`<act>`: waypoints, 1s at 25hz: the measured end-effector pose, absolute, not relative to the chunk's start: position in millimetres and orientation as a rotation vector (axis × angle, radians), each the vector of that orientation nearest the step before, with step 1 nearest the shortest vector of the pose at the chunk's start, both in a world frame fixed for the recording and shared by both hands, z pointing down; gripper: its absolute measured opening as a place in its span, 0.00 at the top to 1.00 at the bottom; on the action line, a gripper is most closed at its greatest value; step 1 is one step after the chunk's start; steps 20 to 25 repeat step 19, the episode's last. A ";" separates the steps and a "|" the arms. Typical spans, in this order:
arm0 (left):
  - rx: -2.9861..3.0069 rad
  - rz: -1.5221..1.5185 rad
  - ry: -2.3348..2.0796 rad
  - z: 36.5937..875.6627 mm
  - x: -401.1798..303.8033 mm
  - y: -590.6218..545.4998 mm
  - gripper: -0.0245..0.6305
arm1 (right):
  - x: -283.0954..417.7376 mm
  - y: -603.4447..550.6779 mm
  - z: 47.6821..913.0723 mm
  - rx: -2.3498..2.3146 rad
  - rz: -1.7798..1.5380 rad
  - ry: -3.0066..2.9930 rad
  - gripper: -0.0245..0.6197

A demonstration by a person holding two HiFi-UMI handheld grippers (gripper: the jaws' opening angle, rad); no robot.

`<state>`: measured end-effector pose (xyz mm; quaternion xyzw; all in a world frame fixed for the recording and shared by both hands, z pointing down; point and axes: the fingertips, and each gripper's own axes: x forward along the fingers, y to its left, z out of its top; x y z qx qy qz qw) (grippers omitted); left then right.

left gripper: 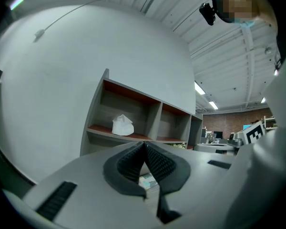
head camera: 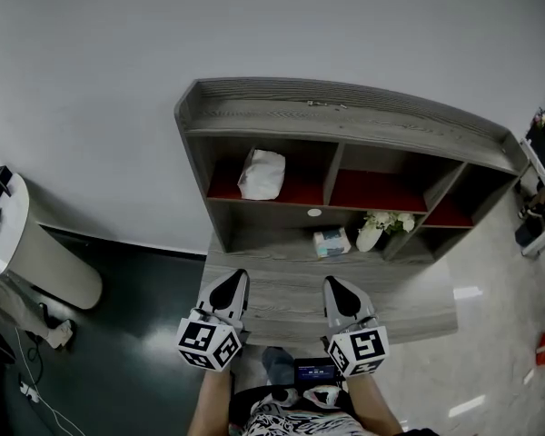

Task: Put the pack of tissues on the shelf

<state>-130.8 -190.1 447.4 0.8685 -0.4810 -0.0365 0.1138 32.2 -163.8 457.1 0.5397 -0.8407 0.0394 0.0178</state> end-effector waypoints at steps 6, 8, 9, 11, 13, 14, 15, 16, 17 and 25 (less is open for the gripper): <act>2.523 -0.089 -1.375 456.8 -128.5 -189.0 0.95 | 33.5 -165.6 459.2 1.681 0.131 -2.603 0.96; 2.527 -0.082 -1.376 456.2 -127.5 -190.3 0.95 | 37.4 -166.1 460.3 1.693 0.140 -2.595 0.96; 2.530 -0.077 -1.379 455.8 -126.8 -190.9 0.95 | 39.7 -166.6 460.7 1.700 0.143 -2.592 0.96; 2.535 -0.057 -1.393 457.0 -126.1 -191.4 0.95 | 42.6 -167.1 461.6 1.706 0.144 -2.590 0.96; 2.536 -0.036 -1.406 460.1 -126.3 -190.5 0.95 | 42.8 -166.0 462.6 1.698 0.138 -2.595 0.95; 2.537 -0.029 -1.408 461.4 -126.0 -190.1 0.95 | 42.8 -165.1 463.1 1.694 0.137 -2.597 0.96; 2.539 -0.024 -1.408 461.9 -125.5 -190.0 0.95 | 43.2 -164.3 463.8 1.696 0.140 -2.596 0.96; 2.542 -0.022 -1.407 461.9 -124.8 -190.0 0.95 | 43.9 -163.7 464.3 1.701 0.144 -2.594 0.95; 2.545 -0.023 -1.406 461.5 -124.1 -189.9 0.95 | 44.4 -163.2 464.6 1.705 0.147 -2.593 0.96; 2.549 -0.025 -1.403 460.6 -123.1 -189.5 0.95 | 45.2 -162.0 464.8 1.710 0.151 -2.592 0.95</act>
